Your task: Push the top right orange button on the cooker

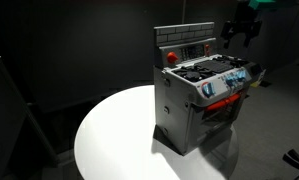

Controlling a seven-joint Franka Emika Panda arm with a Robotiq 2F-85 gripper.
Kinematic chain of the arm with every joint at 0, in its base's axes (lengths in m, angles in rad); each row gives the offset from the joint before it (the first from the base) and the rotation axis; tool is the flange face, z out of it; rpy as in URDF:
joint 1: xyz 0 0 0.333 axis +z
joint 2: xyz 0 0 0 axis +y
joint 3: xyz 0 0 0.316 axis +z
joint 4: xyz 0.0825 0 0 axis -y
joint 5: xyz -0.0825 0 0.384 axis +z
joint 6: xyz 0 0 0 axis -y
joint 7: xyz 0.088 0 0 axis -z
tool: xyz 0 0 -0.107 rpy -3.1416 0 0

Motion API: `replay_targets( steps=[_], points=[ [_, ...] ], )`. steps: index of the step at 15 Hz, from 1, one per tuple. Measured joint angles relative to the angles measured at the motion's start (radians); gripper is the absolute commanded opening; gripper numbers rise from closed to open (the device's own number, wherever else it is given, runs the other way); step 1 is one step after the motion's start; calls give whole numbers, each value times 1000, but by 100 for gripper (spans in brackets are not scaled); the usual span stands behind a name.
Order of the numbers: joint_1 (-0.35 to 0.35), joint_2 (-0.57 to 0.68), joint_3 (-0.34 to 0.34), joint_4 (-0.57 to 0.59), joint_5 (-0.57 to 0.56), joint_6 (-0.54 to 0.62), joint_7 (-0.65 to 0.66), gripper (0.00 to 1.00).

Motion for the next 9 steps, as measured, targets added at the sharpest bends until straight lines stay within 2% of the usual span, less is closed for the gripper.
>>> replay_targets(
  steps=[5, 9],
  points=[
    [-22, -112, -1, -83, 14, -225, -59, 100],
    [-36, -202, -6, -168, 13, -289, -149, 100]
  ],
)
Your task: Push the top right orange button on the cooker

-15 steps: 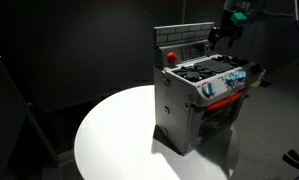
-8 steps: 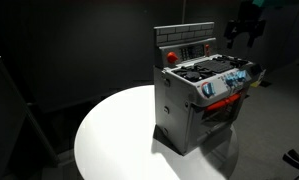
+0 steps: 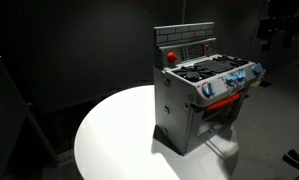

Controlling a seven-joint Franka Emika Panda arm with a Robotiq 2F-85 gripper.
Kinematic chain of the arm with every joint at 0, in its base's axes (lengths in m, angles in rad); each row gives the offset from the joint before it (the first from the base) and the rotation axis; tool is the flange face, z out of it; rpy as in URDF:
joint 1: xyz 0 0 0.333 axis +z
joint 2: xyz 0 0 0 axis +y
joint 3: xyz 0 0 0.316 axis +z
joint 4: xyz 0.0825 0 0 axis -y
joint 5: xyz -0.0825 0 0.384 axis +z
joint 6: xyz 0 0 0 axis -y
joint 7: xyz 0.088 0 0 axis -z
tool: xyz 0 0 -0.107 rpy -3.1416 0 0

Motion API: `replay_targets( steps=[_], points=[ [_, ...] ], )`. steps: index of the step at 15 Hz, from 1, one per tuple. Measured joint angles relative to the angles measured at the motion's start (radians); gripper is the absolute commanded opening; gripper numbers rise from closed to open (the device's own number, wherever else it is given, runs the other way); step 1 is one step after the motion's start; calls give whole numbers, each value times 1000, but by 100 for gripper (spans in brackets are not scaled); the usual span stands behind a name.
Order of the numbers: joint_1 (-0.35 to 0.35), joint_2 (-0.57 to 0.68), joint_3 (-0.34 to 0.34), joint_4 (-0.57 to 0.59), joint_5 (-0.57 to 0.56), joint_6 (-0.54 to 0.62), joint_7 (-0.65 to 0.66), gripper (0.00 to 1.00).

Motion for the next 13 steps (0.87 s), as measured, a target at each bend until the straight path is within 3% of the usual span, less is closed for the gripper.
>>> replay_targets(
  steps=[8, 13],
  points=[
    [-2, -215, 2, -202, -25, 5, -99, 100],
    [-2, -274, 2, -256, -29, 13, -104, 100]
  ],
)
